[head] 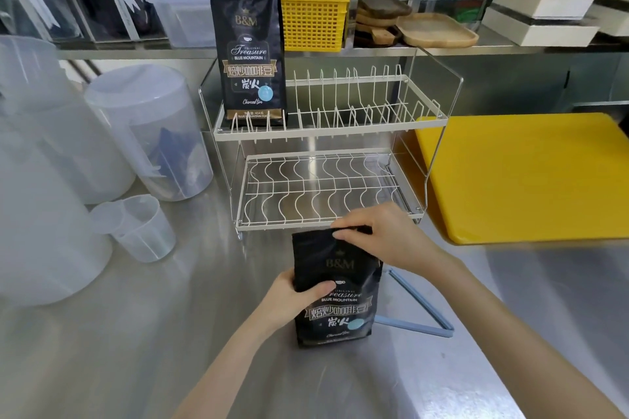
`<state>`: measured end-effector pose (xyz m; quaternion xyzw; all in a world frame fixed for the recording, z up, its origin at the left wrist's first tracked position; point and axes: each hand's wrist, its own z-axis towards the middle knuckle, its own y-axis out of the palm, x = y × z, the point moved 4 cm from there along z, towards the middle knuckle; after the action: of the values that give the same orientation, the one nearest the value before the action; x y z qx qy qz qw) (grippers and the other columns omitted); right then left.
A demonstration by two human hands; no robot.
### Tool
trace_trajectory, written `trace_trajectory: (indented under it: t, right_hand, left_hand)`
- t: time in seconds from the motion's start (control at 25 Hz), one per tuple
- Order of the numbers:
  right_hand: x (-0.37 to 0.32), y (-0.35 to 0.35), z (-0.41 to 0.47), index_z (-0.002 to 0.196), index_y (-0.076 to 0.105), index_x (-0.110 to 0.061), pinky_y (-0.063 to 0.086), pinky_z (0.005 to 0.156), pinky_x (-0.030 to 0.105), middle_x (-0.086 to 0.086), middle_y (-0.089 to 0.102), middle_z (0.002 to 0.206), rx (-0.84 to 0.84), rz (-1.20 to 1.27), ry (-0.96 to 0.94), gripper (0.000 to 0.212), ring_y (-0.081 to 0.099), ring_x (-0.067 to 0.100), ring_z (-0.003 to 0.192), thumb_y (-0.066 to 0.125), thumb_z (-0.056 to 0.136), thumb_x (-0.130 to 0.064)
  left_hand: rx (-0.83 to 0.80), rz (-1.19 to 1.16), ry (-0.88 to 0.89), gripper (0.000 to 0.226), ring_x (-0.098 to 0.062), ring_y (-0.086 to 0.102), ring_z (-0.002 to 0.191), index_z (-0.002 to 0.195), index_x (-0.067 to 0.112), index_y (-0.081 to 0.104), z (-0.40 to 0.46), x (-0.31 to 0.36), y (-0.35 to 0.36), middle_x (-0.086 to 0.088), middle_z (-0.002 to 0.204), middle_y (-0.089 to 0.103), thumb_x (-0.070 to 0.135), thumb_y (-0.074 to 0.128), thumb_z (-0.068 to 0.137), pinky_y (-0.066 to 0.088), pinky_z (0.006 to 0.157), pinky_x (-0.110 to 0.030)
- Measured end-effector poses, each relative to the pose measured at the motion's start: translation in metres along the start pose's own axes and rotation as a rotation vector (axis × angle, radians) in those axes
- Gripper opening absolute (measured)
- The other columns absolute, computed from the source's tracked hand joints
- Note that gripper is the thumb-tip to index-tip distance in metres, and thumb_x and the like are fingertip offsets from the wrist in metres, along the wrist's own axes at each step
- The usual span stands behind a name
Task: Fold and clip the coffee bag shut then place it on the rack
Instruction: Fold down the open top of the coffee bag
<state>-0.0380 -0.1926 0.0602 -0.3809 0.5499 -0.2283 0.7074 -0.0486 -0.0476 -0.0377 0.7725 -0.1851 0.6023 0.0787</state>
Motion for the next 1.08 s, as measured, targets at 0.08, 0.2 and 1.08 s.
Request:
trace_trajectory:
  t: [0.08, 0.2, 1.08]
  right_hand:
    - [0.002, -0.001, 0.001, 0.105, 0.065, -0.022, 0.041, 0.074, 0.009, 0.001, 0.071, 0.106, -0.012, 0.019, 0.016, 0.024, 0.056, 0.004, 0.091, 0.059, 0.082, -0.027]
    - [0.001, 0.002, 0.002, 0.104, 0.064, -0.025, 0.051, 0.077, 0.025, -0.001, 0.072, 0.103, -0.045, -0.053, -0.021, 0.024, 0.061, 0.011, 0.091, 0.059, 0.081, -0.030]
    - [0.069, 0.062, -0.050, 0.078, 0.056, -0.035, 0.053, 0.083, 0.028, -0.008, 0.066, 0.090, 0.205, 0.614, 0.396, 0.019, 0.062, 0.015, 0.092, 0.064, 0.078, -0.018]
  left_hand:
    - [0.008, -0.028, 0.005, 0.018, 0.010, 0.064, 0.060, 0.077, 0.031, 0.058, -0.001, 0.000, 0.000, 0.010, 0.079, 0.066, 0.015, 0.068, 0.076, 0.047, 0.052, -0.005]
    - [0.053, -0.038, 0.051, 0.018, 0.007, 0.065, 0.060, 0.075, 0.030, 0.059, 0.002, 0.003, 0.000, 0.011, 0.074, 0.067, 0.014, 0.068, 0.075, 0.049, 0.053, -0.007]
    - [0.165, -0.056, 0.119, 0.016, 0.000, 0.061, 0.075, 0.083, 0.007, 0.068, -0.008, -0.012, -0.025, 0.004, 0.080, 0.070, 0.018, 0.056, 0.084, 0.044, 0.064, -0.003]
